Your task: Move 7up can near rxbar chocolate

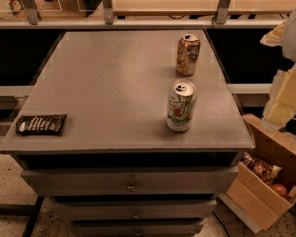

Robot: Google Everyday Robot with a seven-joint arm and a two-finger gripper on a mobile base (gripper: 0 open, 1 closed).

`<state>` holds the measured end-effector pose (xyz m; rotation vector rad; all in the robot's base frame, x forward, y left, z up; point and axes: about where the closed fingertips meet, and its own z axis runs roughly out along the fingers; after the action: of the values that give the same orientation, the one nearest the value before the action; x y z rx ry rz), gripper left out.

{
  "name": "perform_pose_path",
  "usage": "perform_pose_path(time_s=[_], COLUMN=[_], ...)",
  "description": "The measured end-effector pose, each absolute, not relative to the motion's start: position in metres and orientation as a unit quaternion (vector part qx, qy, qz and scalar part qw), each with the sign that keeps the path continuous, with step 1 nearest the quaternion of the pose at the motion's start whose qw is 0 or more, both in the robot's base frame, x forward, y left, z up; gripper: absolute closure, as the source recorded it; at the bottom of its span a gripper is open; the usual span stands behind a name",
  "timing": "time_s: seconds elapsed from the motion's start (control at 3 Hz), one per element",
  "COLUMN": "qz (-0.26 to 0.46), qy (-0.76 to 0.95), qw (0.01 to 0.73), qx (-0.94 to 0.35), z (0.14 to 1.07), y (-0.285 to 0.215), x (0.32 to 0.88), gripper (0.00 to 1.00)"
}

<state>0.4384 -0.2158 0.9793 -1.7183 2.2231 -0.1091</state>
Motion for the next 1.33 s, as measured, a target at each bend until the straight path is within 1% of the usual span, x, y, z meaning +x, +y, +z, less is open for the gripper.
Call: perform_pose_path(time_s=[0.33,0.67,1.0,1.33], qz=[-0.038,-0.032,-0.001,0.058], qy=[0.780,0.769,0.752,0.728], qw=[0.164,0.168,0.188,0.235], qx=[-0.603,-0.616,-0.632,-0.642], z=[0.979,0.971,0.950,0.927], y=[-0.216,-0.202,-0.181,-0.148], x=[0.438,0.445,0.455,0.471], gripper=[0.00,0.00,0.00,0.00])
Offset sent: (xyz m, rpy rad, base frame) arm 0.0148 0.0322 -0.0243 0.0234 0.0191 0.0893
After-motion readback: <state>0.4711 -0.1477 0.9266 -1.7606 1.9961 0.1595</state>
